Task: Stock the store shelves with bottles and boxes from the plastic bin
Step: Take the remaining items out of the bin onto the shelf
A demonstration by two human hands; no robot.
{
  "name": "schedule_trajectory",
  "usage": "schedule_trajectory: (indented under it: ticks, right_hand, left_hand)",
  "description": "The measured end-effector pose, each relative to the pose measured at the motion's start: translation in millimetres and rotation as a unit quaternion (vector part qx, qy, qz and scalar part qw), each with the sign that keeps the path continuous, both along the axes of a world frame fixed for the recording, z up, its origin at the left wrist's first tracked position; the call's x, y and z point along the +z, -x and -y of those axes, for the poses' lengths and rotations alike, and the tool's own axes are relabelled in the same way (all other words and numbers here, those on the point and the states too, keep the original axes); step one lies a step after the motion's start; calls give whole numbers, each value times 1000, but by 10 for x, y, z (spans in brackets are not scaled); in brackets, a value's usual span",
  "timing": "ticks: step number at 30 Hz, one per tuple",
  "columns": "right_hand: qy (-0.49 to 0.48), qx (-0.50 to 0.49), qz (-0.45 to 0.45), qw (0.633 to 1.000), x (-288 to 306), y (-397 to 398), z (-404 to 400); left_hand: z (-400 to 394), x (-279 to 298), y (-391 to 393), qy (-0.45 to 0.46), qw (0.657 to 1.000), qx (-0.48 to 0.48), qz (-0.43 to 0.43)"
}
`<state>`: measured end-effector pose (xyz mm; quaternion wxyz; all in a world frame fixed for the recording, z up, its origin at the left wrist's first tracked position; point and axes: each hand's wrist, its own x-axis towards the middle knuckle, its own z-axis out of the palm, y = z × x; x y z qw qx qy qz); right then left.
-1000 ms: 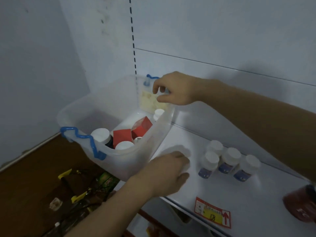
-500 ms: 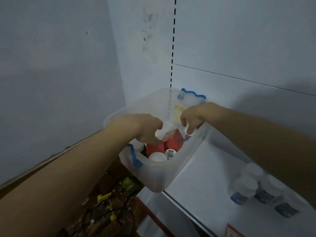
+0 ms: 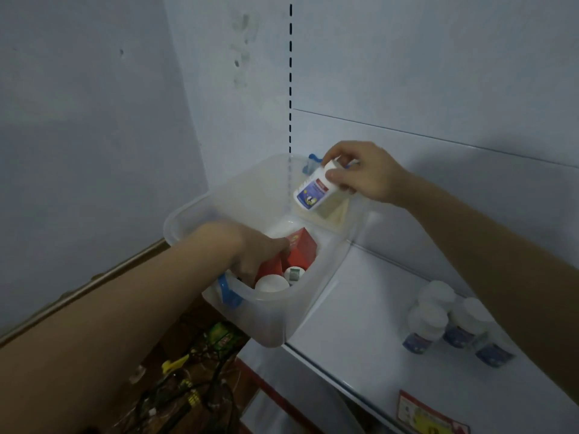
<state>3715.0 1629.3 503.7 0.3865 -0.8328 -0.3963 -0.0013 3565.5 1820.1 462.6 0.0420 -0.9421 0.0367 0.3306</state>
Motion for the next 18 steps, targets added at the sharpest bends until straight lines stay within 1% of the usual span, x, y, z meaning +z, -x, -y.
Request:
schedule_trajectory:
  ticks: [2,5,7,9,11,14,16,18]
  right_hand:
    - [-64,2,-25,998,71,194,170]
    - [-90,3,-29,995,168,480,464]
    - [-105,8,-26,994,218,626,705]
    - [-119,-4,-30,992,261,746,978]
    - [-123,-21,-42,991,288,849,1263]
    - [-83,-48,-47,994,270,986,1659]
    - [-23,-66,-30,997,199,1047,1882]
    - [58,-84,0,995,102,1093,2086]
  left_hand:
    - [-18,-13,-13,-11,999,-26,16]
    - [-2,77,19,20,998,-36,52]
    - [-28,234,93,63,992,-31,109]
    - [-79,436,192,114,975,-7,190]
    - [-111,633,292,176,942,29,283]
    - [16,837,346,261,865,47,427]
    - [214,899,341,333,812,56,475]
    - [424,875,312,411,763,79,493]
